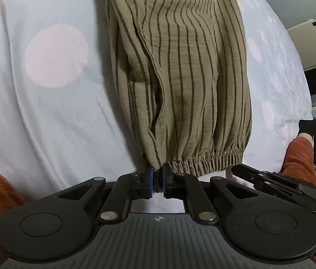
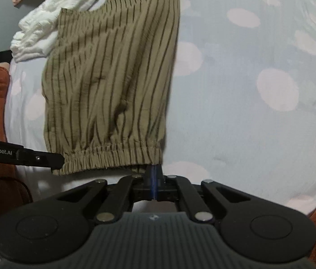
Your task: Fold clothes
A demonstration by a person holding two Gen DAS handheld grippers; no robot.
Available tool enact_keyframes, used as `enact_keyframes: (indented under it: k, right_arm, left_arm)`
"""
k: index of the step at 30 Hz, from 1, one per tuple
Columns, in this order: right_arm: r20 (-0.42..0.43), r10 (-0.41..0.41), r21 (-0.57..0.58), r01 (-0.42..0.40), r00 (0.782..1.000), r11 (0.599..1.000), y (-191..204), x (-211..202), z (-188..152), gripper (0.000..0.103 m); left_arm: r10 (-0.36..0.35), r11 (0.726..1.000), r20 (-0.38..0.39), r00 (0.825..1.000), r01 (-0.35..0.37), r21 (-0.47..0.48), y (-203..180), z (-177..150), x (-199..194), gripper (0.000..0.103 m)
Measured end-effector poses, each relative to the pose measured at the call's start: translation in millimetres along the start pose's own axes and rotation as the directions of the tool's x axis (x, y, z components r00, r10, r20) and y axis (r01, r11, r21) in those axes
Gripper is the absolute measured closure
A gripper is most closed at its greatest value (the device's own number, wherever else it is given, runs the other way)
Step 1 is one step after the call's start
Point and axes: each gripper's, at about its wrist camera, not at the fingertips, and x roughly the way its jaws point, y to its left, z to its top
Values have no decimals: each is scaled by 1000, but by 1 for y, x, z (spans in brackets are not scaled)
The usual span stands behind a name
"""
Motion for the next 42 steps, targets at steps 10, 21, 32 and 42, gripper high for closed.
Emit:
enact_keyframes:
  k: [10, 21, 32, 42]
  right_arm:
    - [56, -30, -2, 31, 998, 1000, -5, -20, -3, 97]
    - [131, 10, -525, 61, 991, 849, 52, -42, 11, 72]
    - [63, 72, -860, 17, 995, 510, 75, -40, 10, 47]
    - [-64, 20, -966, -67, 998, 250, 82, -5, -12, 42]
  left_arm:
    - [101, 985, 117, 988, -116, 125, -26, -8, -23, 77]
    - [66, 868, 302, 951, -204, 453, -81, -19, -46, 64]
    - [-1, 621, 148, 989, -115, 775, -90, -41, -27, 46]
    - [3, 485, 63, 998, -56, 873, -78, -41, 6, 44]
